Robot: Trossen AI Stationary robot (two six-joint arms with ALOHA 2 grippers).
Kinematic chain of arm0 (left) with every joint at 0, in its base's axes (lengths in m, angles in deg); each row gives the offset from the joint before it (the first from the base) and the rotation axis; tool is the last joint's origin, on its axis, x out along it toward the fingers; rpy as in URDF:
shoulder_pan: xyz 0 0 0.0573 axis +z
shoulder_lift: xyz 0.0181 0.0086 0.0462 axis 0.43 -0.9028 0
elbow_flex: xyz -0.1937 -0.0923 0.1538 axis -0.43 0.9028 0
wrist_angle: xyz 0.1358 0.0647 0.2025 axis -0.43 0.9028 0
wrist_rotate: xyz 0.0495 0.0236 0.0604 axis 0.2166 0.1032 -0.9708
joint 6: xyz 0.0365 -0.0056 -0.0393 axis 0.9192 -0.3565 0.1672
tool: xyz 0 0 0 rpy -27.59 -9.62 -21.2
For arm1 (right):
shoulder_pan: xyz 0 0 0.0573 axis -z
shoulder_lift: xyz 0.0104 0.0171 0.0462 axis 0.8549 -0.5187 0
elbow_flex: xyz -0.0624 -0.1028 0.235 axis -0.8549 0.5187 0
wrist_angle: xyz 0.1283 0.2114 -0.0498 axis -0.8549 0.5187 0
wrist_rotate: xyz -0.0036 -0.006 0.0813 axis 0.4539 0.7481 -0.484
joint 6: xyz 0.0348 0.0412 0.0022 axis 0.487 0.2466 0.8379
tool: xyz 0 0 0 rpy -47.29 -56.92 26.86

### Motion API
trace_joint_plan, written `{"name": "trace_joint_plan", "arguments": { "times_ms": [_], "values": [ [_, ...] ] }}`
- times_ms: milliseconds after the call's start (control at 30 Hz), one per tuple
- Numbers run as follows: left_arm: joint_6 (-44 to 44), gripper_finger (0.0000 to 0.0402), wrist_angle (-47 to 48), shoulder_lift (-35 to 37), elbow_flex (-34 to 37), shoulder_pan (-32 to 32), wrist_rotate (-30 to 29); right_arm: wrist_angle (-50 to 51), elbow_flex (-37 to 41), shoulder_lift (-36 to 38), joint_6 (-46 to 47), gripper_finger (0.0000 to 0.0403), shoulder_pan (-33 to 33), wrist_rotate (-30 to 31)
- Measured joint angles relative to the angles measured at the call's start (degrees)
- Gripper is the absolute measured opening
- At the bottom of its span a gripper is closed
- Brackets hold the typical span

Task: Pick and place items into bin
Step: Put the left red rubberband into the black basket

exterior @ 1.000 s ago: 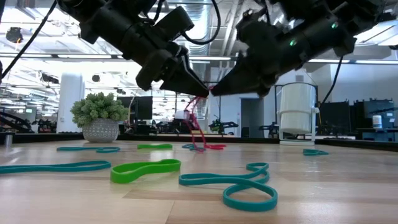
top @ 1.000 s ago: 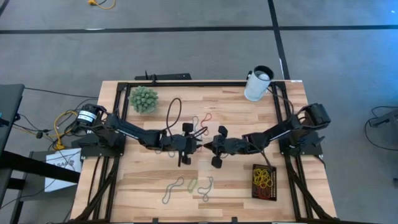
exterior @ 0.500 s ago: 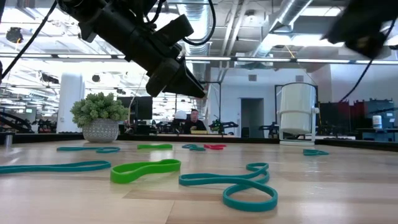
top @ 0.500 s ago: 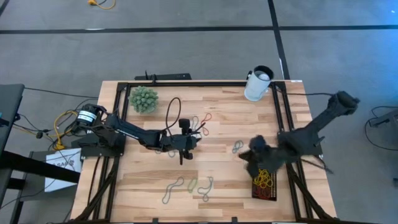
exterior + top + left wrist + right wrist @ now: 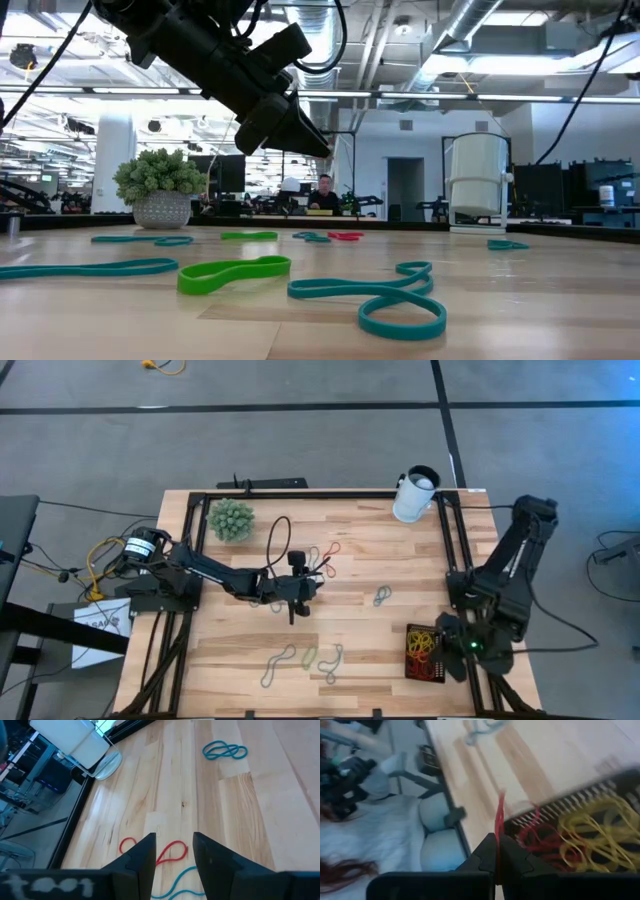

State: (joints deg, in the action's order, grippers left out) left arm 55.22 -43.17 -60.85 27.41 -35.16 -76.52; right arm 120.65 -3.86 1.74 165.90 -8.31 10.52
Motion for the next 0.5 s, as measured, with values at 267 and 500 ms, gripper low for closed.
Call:
{"name": "trace_joint_plan", "arguments": {
  "times_ms": [267, 500],
  "values": [
    [0.0, 0.0122, 0.0, 0.0, 0.0, 0.0, 0.1, 10.2, 0.0, -0.4, 14.4, 0.0, -2.5, -4.7],
    [-0.2, 0.0122, 0.0, 0.0, 0.0, 0.0, 0.2, 4.7, 0.0, -6.6, 13.5, 0.0, -1.9, -7.4]
  ]
}}
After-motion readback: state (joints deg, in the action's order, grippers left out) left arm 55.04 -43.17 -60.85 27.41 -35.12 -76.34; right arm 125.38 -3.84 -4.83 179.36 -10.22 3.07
